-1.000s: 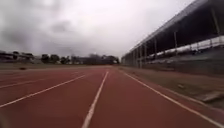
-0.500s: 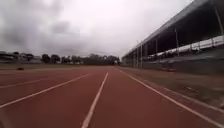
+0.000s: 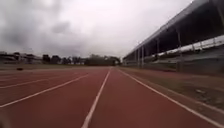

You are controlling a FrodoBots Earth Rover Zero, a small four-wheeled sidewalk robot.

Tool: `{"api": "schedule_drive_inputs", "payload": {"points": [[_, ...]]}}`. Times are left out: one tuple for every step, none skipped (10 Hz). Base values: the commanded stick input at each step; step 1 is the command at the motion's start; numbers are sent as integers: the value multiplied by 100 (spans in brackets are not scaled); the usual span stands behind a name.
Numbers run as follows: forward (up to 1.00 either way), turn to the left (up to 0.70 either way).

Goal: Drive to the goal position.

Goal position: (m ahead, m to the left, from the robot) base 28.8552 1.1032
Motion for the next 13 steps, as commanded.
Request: {"api": "schedule_drive_inputs", "payload": {"points": [[70, -12], [70, -30], [70, -35], [70, -35], [70, -35], [70, -35], [70, -35], [70, -35], [70, -35], [70, -29], [70, -10], [70, 0], [70, 0]]}}
